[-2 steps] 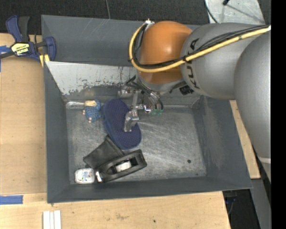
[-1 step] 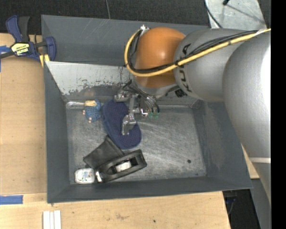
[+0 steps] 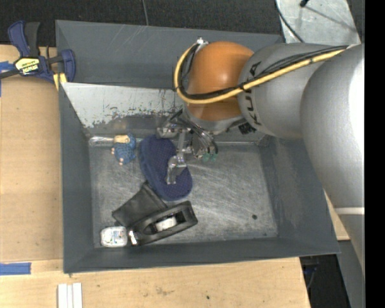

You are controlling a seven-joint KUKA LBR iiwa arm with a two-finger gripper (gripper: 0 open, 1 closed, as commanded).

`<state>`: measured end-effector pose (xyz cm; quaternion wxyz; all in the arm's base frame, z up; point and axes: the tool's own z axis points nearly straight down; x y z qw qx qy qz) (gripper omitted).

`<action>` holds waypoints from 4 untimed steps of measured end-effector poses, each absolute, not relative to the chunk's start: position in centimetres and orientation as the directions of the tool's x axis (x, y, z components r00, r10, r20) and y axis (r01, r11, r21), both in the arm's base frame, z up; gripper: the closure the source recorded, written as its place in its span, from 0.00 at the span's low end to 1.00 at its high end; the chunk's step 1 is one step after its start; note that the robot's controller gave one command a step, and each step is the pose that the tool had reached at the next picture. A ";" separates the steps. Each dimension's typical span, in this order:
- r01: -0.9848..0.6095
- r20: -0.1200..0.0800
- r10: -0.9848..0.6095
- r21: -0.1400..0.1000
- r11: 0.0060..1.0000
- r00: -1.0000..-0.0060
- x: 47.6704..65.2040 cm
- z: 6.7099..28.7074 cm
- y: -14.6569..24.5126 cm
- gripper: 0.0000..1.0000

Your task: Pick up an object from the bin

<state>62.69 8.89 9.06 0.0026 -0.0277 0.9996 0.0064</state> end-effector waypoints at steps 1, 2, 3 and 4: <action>-0.077 -0.012 -0.077 0.005 0.997 -0.997 62.3 9.5 9.1 0.00; -0.064 -0.009 -0.064 0.002 0.998 -0.998 62.5 9.1 9.5 0.00; -0.089 -0.010 -0.089 0.005 0.996 -0.996 62.7 8.9 9.3 0.00; -0.088 -0.015 -0.088 0.006 0.996 -0.996 62.8 9.1 9.3 1.00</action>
Offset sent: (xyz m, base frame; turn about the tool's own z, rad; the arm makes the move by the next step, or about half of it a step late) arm -0.0083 -0.0002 -0.0015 -0.0223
